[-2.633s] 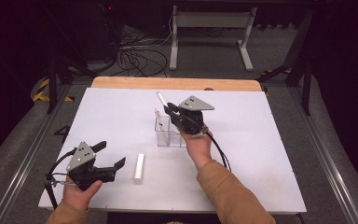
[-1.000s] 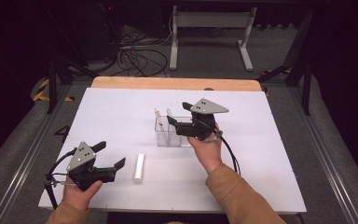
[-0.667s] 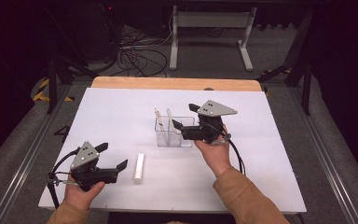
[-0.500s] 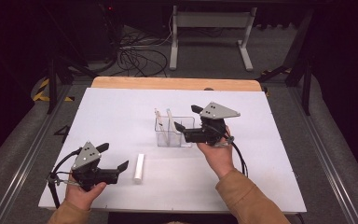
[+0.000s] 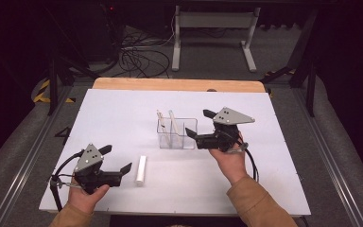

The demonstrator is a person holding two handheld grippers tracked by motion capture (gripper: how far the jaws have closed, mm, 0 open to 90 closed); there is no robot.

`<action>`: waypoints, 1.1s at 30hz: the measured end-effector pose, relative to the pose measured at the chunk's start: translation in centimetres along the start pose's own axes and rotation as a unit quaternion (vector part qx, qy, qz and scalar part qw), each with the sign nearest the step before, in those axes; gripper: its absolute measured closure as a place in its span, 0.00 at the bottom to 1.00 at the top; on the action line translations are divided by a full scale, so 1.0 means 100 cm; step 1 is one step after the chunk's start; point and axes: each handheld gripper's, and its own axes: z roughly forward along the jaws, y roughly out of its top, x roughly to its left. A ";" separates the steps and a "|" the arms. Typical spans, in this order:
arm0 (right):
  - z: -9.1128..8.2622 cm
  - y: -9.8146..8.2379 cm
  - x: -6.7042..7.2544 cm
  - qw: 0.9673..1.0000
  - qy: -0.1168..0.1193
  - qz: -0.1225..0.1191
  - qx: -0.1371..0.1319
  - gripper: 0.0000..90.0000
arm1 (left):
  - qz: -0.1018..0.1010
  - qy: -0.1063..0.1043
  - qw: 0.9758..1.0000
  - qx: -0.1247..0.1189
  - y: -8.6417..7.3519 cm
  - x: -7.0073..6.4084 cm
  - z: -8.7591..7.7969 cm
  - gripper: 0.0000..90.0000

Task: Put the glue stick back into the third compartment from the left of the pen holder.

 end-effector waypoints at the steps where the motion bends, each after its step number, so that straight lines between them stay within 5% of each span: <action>1: -0.001 0.000 -0.001 1.000 0.000 -0.001 0.000 0.13 | -0.001 -0.001 1.000 -0.001 0.000 0.000 0.000 0.10; 19: -0.022 -0.003 -0.006 1.000 0.010 -0.007 -0.001 0.10 | -0.007 -0.014 1.000 -0.002 0.003 -0.005 0.001 0.08; 33: -0.044 -0.021 -0.002 1.000 0.011 -0.023 0.016 0.04 | -0.009 0.015 1.000 -0.004 0.003 -0.015 0.002 0.14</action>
